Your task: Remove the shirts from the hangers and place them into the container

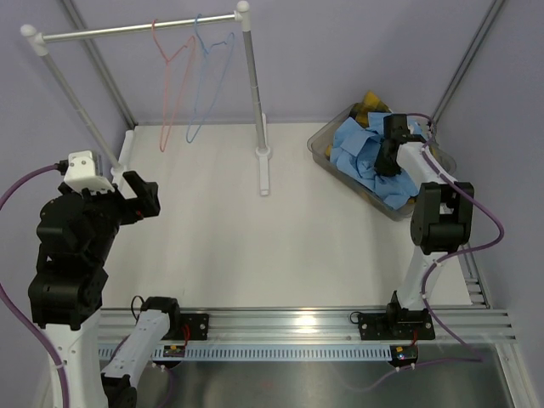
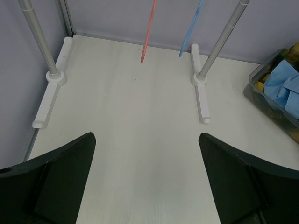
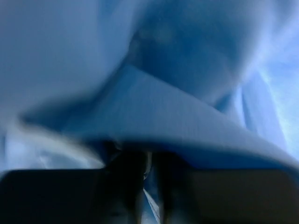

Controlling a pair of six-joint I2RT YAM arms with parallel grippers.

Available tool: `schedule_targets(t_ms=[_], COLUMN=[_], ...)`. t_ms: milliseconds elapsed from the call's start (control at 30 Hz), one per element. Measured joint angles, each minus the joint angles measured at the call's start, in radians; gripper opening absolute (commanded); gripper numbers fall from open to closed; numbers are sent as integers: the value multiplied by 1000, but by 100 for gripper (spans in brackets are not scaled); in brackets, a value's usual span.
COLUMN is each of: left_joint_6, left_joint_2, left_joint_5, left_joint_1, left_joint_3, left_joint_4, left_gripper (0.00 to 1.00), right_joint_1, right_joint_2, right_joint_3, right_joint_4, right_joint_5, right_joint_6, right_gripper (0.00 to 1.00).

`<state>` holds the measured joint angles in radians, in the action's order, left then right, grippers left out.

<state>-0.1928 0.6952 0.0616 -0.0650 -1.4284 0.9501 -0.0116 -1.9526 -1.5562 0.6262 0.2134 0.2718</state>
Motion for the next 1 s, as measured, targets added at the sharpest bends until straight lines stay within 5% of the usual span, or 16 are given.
schedule_targets(t_ms=[133,267,500,1000], left_joint_6=[-2,-11,-36,-27], left_joint_2=[-5,-4,2,2], left_joint_5=[0,2,27,77], left_joint_1=[0,0,0,-19], left_joint_3=[-3,-11,-48,-64], left_joint_4=[0,0,-1,0], left_gripper=[99,99,99,99], right_joint_1=[2,2,2,-38], right_joint_2=[123,343,653,1210], right_joint_3=[4,-79,-214,-72], right_joint_4=[25,48,51,-90], right_joint_5=[-51,-82,-92,11], right_joint_6=[-8,-24,-47,-174], right_gripper=[69,86,99,99])
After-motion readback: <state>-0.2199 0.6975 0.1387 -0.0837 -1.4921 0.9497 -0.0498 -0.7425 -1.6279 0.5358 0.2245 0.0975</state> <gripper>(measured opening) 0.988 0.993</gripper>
